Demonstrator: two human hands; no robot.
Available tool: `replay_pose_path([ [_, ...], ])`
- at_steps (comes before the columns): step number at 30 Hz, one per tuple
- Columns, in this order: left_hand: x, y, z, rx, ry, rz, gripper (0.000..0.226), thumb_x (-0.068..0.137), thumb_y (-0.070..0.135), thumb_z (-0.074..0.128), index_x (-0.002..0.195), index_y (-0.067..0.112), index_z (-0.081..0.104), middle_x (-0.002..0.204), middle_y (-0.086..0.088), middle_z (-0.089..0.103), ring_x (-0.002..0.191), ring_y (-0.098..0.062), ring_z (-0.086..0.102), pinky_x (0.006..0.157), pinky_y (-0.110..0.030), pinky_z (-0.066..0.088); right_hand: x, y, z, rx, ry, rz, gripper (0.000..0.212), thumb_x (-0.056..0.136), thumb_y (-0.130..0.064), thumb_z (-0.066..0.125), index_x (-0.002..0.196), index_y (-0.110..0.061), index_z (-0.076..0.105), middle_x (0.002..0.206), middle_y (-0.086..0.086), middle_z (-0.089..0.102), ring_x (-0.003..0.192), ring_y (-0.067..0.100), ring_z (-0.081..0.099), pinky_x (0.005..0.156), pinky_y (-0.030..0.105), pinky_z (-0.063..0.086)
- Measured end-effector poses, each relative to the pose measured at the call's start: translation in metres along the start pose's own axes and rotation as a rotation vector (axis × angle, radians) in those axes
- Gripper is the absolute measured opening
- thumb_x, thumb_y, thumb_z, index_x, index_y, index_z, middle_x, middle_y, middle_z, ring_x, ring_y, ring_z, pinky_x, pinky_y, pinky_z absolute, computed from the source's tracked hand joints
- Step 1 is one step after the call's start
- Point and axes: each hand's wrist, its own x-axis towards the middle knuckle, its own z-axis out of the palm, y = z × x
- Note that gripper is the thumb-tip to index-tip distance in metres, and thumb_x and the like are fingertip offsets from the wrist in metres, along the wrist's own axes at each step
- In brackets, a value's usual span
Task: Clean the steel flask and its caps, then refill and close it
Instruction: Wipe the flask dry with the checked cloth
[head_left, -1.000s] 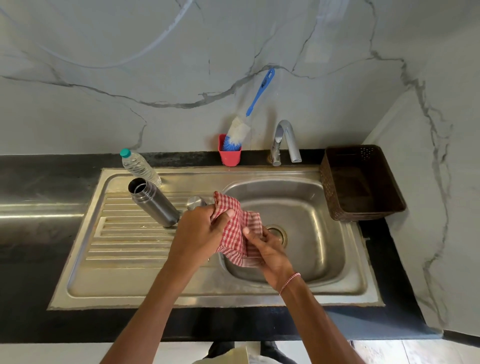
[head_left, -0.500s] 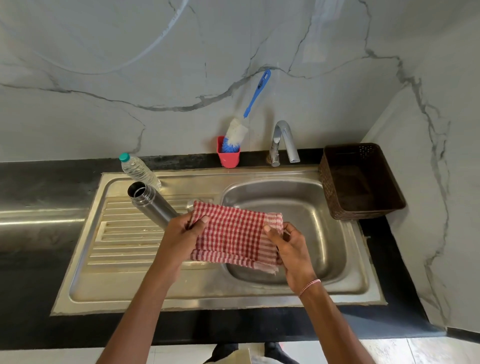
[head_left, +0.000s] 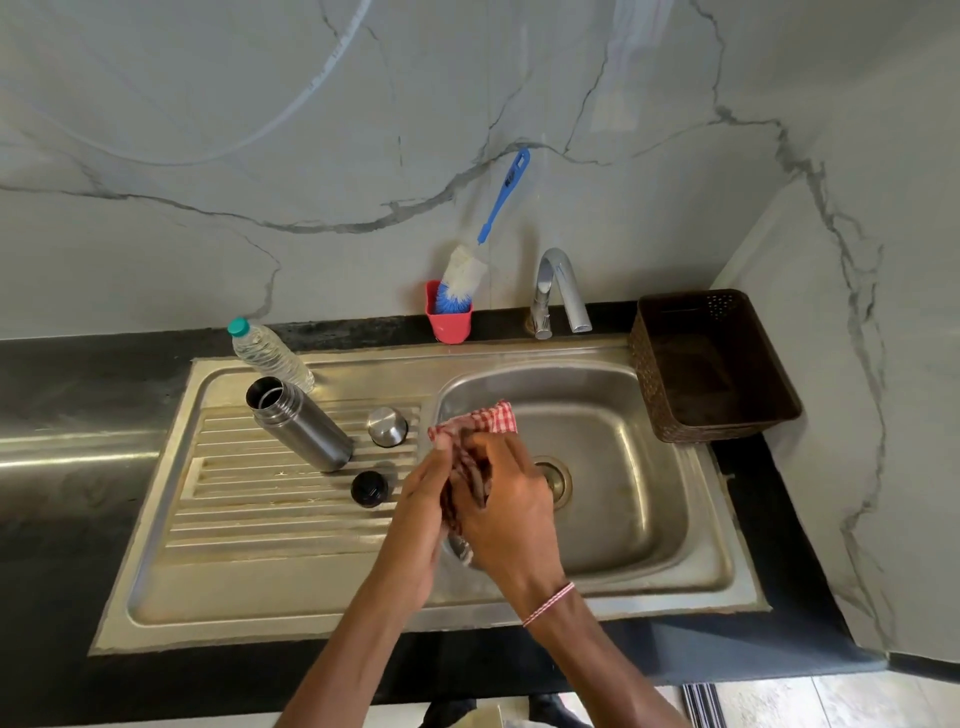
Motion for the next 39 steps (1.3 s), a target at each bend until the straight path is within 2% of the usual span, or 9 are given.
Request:
replay_pose_path([
  [5, 0.009, -0.007, -0.008, -0.132, 0.02, -0.014, 0.042, 0.102, 0.037, 0.057, 0.131, 0.007, 0.066, 0.119, -0.013, 0.075, 0.107, -0.026, 0.072, 0.075, -0.029, 0.059, 0.005, 0.01, -0.015, 0.1, -0.217, -0.142, 0.03, 0.092, -0.03, 0.07, 0.122, -0.024, 0.07, 0.114, -0.009, 0.068, 0.095, 0.004, 0.066, 0.082, 0.02, 0.057],
  [7, 0.015, -0.009, -0.012, -0.179, 0.033, -0.06, 0.042, 0.097, 0.029, 0.067, 0.13, 0.003, 0.066, 0.12, -0.019, 0.073, 0.106, -0.034, 0.071, 0.08, -0.039, 0.06, 0.005, 0.017, -0.025, 0.164, -0.138, -0.138, 0.025, 0.094, -0.029, 0.07, 0.117, -0.021, 0.074, 0.11, -0.008, 0.071, 0.093, 0.004, 0.068, 0.079, 0.018, 0.058],
  [10, 0.02, -0.011, -0.016, -0.22, 0.026, -0.119, 0.037, 0.097, 0.023, 0.066, 0.128, 0.002, 0.067, 0.124, -0.022, 0.072, 0.115, -0.042, 0.069, 0.1, -0.058, 0.054, 0.008, 0.036, -0.032, 0.098, 0.062, 0.145, 0.037, 0.092, -0.046, 0.068, 0.123, -0.027, 0.066, 0.117, -0.015, 0.064, 0.105, 0.001, 0.063, 0.087, 0.023, 0.055],
  [13, 0.021, -0.011, -0.013, -0.229, 0.032, -0.151, 0.024, 0.098, 0.022, 0.06, 0.113, 0.008, 0.073, 0.113, -0.016, 0.077, 0.098, -0.031, 0.076, 0.092, -0.051, 0.056, 0.015, 0.05, -0.037, 0.425, -0.211, 0.521, 0.058, 0.085, -0.059, 0.071, 0.133, -0.031, 0.054, 0.121, -0.013, 0.066, 0.111, 0.007, 0.065, 0.09, 0.026, 0.056],
  [16, 0.024, -0.016, -0.008, -0.107, 0.011, -0.134, 0.026, 0.104, 0.024, 0.055, 0.124, 0.014, 0.068, 0.118, -0.014, 0.076, 0.107, -0.032, 0.074, 0.097, -0.054, 0.055, 0.015, 0.063, -0.031, 0.574, -0.339, 0.617, 0.039, 0.089, -0.045, 0.075, 0.123, -0.028, 0.064, 0.112, -0.008, 0.075, 0.107, 0.012, 0.071, 0.092, 0.032, 0.059],
  [20, 0.028, -0.026, -0.006, 0.121, 0.062, -0.101, 0.025, 0.111, 0.031, 0.043, 0.127, 0.032, 0.062, 0.113, 0.003, 0.078, 0.107, -0.018, 0.074, 0.099, -0.051, 0.056, 0.009, 0.076, -0.013, 0.487, -0.26, 0.64, 0.027, 0.091, -0.029, 0.075, 0.116, -0.024, 0.067, 0.106, -0.007, 0.077, 0.098, 0.009, 0.073, 0.094, 0.04, 0.06],
  [24, 0.031, -0.034, -0.008, 0.202, 0.057, -0.171, 0.019, 0.107, 0.025, 0.054, 0.119, 0.037, 0.064, 0.107, 0.01, 0.078, 0.105, -0.014, 0.073, 0.094, -0.044, 0.057, 0.004, 0.087, -0.004, 0.42, -0.229, 0.676, 0.03, 0.09, -0.031, 0.075, 0.119, -0.027, 0.066, 0.107, -0.008, 0.075, 0.1, 0.009, 0.072, 0.093, 0.039, 0.06],
  [34, 0.062, -0.06, 0.051, 0.336, -0.03, -0.188, 0.031, 0.102, 0.009, 0.061, 0.111, 0.035, 0.075, 0.1, -0.01, 0.078, 0.097, -0.03, 0.076, 0.087, -0.049, 0.063, 0.009, 0.142, -0.057, 0.337, -0.069, 0.756, 0.019, 0.097, -0.029, 0.067, 0.115, -0.032, 0.067, 0.104, -0.011, 0.074, 0.101, 0.01, 0.07, 0.09, 0.036, 0.06],
  [39, 0.094, -0.052, 0.135, 0.39, -0.164, -0.116, 0.043, 0.1, -0.002, 0.059, 0.117, 0.036, 0.071, 0.098, -0.014, 0.073, 0.09, -0.023, 0.072, 0.085, -0.048, 0.063, 0.041, 0.18, -0.128, 0.305, 0.08, 0.76, 0.029, 0.098, -0.013, 0.058, 0.12, -0.031, 0.066, 0.107, -0.01, 0.069, 0.1, 0.01, 0.066, 0.079, 0.026, 0.055],
])
